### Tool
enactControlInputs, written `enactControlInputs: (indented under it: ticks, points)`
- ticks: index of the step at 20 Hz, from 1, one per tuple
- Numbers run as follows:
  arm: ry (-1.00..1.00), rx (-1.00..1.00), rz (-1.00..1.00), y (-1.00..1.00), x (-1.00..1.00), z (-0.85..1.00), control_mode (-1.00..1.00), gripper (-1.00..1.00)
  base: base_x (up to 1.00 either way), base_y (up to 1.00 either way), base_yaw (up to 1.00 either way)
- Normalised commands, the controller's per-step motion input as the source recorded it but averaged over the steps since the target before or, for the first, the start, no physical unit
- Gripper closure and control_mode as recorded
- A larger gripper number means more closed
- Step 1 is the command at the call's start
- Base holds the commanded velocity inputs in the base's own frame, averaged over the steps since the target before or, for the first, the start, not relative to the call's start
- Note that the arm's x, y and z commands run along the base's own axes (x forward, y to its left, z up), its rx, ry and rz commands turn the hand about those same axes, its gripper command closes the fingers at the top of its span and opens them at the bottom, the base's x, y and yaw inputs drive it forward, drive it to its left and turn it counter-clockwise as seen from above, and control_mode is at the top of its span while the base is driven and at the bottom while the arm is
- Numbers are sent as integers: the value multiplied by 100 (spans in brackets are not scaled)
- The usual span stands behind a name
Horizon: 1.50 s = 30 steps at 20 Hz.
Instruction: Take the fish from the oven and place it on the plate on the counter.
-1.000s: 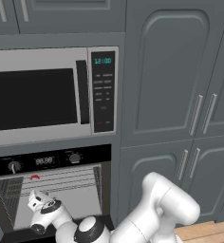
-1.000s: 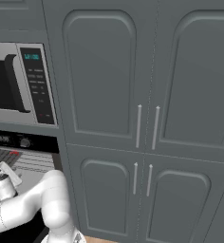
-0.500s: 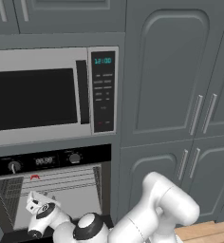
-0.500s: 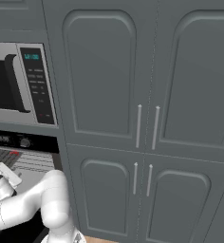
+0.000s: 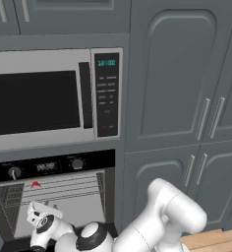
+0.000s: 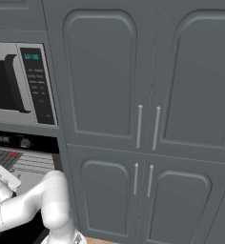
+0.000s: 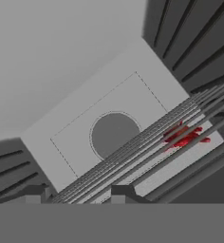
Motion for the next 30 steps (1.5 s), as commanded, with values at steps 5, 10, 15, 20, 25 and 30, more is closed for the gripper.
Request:
enactControlInputs:
  ticks: [5,10,15,20,25,30]
  points:
    - [-1,-2,0,16,0,-63,-100,-100,0,0,0]
    - [0,-3,0,17,0,-56,-100,-100,0,0,0]
    - [-5,0,0,17,-33,-29,-100,-100,0,0,0]
    - [-23,-1,0,23,-18,0,-100,-100,0,0,0]
    - [-19,-2,0,8,5,-3,-100,-100,0,0,0]
    - [-26,0,0,19,-34,0,-100,-100,0,0,0]
